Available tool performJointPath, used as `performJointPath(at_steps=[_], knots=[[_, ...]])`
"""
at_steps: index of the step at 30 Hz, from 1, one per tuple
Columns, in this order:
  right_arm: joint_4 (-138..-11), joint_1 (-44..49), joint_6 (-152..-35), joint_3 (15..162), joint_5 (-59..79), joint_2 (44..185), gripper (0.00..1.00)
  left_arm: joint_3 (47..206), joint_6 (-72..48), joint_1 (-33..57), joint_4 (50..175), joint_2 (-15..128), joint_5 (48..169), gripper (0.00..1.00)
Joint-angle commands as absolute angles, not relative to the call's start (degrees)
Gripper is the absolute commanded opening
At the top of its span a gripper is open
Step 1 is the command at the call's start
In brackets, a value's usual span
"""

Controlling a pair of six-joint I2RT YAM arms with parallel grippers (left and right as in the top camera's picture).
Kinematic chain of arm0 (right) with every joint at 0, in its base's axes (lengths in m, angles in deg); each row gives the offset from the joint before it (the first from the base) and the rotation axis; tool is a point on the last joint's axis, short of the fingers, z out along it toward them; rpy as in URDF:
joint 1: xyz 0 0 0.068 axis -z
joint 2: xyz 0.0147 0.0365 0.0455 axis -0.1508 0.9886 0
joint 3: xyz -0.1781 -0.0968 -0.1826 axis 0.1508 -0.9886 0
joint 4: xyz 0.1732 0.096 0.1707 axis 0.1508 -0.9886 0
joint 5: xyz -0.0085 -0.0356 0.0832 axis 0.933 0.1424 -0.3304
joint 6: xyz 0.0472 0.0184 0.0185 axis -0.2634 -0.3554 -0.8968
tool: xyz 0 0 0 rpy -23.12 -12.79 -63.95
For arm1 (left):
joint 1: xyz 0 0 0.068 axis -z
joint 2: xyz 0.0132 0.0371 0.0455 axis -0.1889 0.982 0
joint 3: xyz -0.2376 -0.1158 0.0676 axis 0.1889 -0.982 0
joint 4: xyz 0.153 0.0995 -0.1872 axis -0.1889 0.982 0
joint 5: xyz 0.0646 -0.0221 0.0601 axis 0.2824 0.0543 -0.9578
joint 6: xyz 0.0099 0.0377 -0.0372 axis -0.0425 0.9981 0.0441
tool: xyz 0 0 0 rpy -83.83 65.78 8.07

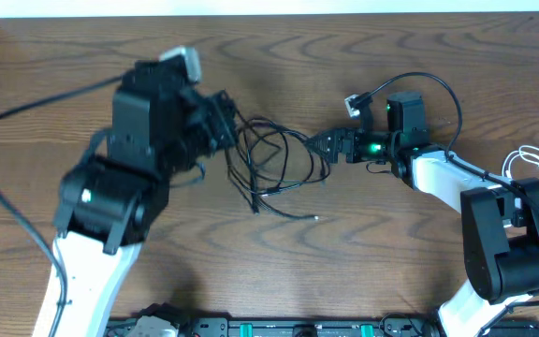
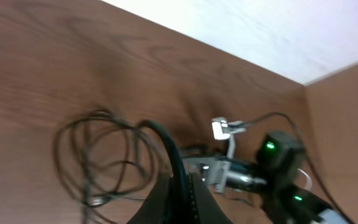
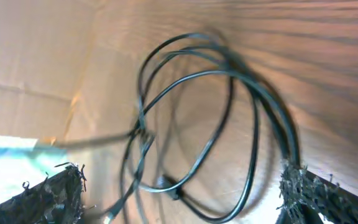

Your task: Untangle cables

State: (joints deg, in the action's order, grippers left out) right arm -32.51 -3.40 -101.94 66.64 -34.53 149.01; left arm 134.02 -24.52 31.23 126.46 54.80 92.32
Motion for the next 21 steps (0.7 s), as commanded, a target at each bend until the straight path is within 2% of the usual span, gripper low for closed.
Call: performJointPath(at_steps=[1, 4, 8, 14, 21], knots=[[-31.92, -2.68, -94.68, 66.29, -44.48, 149.44, 0.99, 138.41, -22.51, 30.0, 126.66, 58.16, 101.1, 0.08], [-31.81, -2.75, -88.25, 66.29, -49.2, 149.44, 0.99, 138.67, -24.61, 29.39, 124.93, 58.9, 101.1, 0.08], [-31.78, -3.38, -85.7, 66.29, -49.37, 149.44, 0.99, 138.67, -29.68, 28.39, 121.5, 58.45, 102.94, 0.07], [-31.76, -4.17, -85.35, 66.29, -45.61, 149.44, 0.99, 138.7, -34.64, 27.14, 114.33, 57.7, 117.63, 0.08], [-28.55, -6.99, -86.24, 66.29, -45.2, 149.44, 0.99, 138.7, -38.73, 27.14, 111.88, 57.7, 126.24, 0.08]])
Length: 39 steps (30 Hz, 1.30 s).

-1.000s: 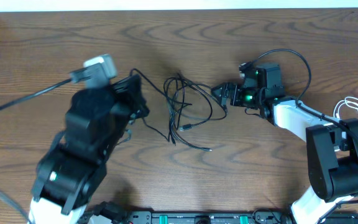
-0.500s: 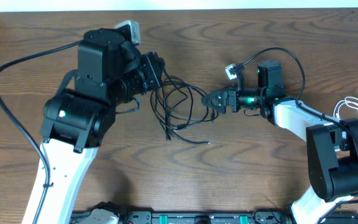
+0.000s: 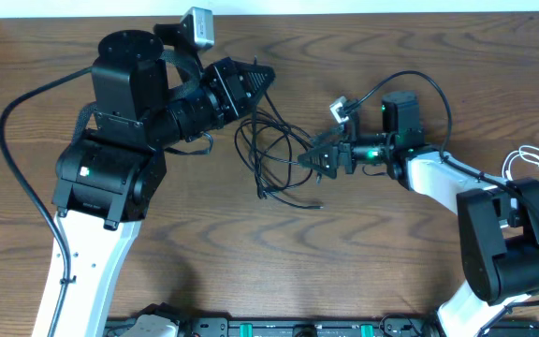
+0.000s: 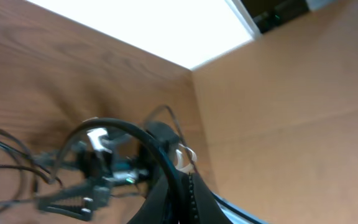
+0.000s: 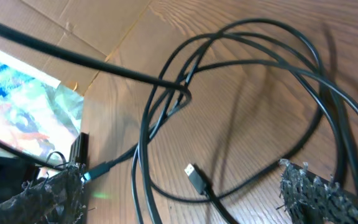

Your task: Untangle cables

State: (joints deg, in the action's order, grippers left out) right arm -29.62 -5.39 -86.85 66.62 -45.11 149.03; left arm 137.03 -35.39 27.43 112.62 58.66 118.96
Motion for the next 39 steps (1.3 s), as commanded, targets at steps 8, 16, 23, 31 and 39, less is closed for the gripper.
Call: performJointPath(at_steps=[8, 16, 23, 31, 39], knots=[[-22.5, -11.99, -87.4, 66.29, -43.03, 149.44, 0.99, 138.7, -39.93, 27.16, 111.46, 57.7, 134.28, 0.08], [-21.62, -15.75, -89.08, 66.29, -33.57, 149.44, 0.93, 138.7, -39.91, 27.36, 111.49, 57.7, 140.27, 0.08], [-19.02, -15.42, -91.95, 66.29, -33.61, 149.44, 0.77, 138.67, -39.63, 27.36, 112.16, 57.7, 143.35, 0.08], [-18.69, -13.52, -97.76, 66.29, -32.78, 149.42, 0.03, 138.59, -37.0, 27.36, 112.36, 57.72, 143.72, 0.08], [-22.08, -5.94, -102.99, 66.27, -36.13, 149.42, 0.01, 138.56, -32.7, 27.34, 114.52, 57.77, 143.35, 0.08]])
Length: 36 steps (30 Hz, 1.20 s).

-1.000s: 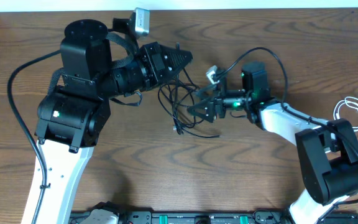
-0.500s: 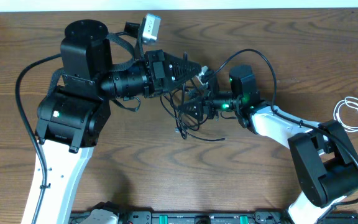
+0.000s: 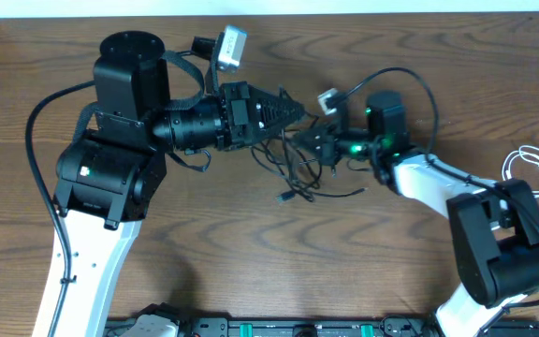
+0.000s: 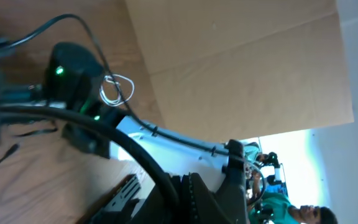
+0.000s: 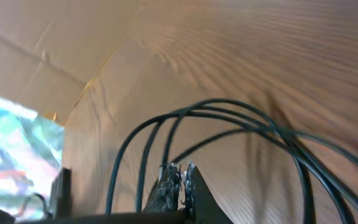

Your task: Untangle cables

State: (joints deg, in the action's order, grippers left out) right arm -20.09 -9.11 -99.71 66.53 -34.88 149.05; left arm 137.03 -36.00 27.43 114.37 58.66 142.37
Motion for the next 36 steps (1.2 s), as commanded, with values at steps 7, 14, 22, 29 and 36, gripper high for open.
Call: performJointPath(at_steps=[7, 14, 22, 29, 36], knots=[[-37.18, 0.69, -101.96, 66.27, -20.02, 149.42, 0.01, 138.56, -32.76, 27.27, 114.72, 57.77, 143.29, 0.07], [-48.02, 5.1, -101.94, 66.27, -1.42, 149.42, 0.01, 138.56, -32.78, 27.16, 114.52, 57.77, 143.29, 0.07], [-50.43, 8.49, -101.94, 66.27, 0.7, 149.42, 0.01, 138.56, -32.76, 25.5, 114.55, 57.77, 143.31, 0.07], [-49.31, 9.1, -102.77, 66.27, -4.94, 149.42, 0.01, 138.56, -32.54, 23.91, 115.03, 57.77, 143.31, 0.08], [-46.19, 9.01, -102.77, 66.27, -12.76, 149.42, 0.01, 138.52, -29.9, 23.91, 118.57, 57.83, 139.68, 0.08]])
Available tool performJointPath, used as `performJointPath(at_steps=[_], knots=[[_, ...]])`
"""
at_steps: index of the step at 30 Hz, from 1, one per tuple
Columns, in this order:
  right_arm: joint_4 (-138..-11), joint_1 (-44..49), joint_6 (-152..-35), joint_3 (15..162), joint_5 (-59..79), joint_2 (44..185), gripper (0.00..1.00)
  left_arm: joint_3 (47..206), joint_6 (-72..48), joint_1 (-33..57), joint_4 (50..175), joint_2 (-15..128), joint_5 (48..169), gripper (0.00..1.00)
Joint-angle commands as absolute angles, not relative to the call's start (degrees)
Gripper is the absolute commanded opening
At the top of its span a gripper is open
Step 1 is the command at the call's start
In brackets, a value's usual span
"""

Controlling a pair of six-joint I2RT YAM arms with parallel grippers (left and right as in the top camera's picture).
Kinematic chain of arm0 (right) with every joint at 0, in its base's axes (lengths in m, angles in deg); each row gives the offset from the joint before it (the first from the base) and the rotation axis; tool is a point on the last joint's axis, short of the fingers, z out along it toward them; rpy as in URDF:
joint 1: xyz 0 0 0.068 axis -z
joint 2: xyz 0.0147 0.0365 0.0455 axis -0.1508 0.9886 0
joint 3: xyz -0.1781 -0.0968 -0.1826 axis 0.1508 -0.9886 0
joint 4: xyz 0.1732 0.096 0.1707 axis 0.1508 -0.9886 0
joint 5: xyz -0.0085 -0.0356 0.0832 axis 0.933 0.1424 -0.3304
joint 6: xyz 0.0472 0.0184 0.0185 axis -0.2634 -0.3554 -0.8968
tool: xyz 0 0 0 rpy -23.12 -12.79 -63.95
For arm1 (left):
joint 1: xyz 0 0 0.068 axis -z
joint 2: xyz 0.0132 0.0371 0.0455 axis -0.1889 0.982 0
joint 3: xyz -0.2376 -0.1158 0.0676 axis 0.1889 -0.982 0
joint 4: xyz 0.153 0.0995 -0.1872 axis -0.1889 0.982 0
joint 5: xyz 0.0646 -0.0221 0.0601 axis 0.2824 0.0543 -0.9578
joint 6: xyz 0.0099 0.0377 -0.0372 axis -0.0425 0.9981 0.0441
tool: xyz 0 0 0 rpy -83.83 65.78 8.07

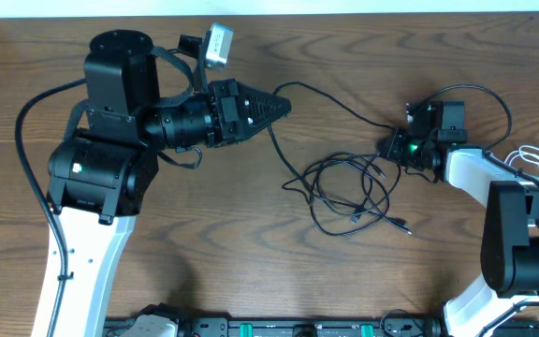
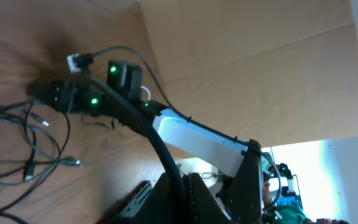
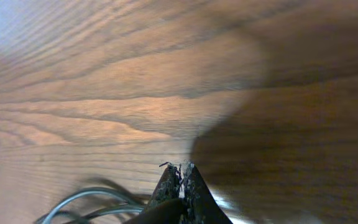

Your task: Untangle cables

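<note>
A loose tangle of thin black cables lies on the wooden table, right of centre. One black strand runs from it up to my left gripper, which is shut on it. In the left wrist view that strand rises from between the shut fingers of the left gripper. My right gripper is at the tangle's upper right, shut on a cable. In the right wrist view the right gripper has its jaws pressed together, with blurred cable loops at lower left.
A small coil of white cable lies at the table's right edge beside the right arm's base. The left arm's body stands over the table's left half. A cardboard wall stands beyond the table.
The right gripper has moved from the upper middle to the right, away from the left gripper. The tangle now lies lower and further right, spread wider, with one strand drawn out toward the left gripper.
First the left gripper held a cable at the tangle's left while the right gripper stood open at its right. The right stayed open as the left rose. Then both were shut and close together over the tangle. Now they are apart, the tangle looser.
</note>
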State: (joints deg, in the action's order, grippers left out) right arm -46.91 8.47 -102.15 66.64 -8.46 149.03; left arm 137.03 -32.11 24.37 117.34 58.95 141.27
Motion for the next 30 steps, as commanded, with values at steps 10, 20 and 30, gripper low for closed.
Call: performJointPath(at_steps=[10, 20, 30], knots=[[-27.43, 8.9, -102.77, 66.27, -54.46, 149.42, 0.03, 138.48, -29.94, 23.93, 119.75, 57.83, 135.94, 0.08], [-14.23, 6.59, -102.88, 66.27, -71.34, 149.42, 0.01, 138.48, -29.92, 23.93, 120.03, 57.83, 135.94, 0.07], [-11.83, 2.59, -102.77, 66.27, -69.59, 149.42, 0.01, 138.45, -29.0, 23.93, 121.34, 57.83, 135.57, 0.08]])
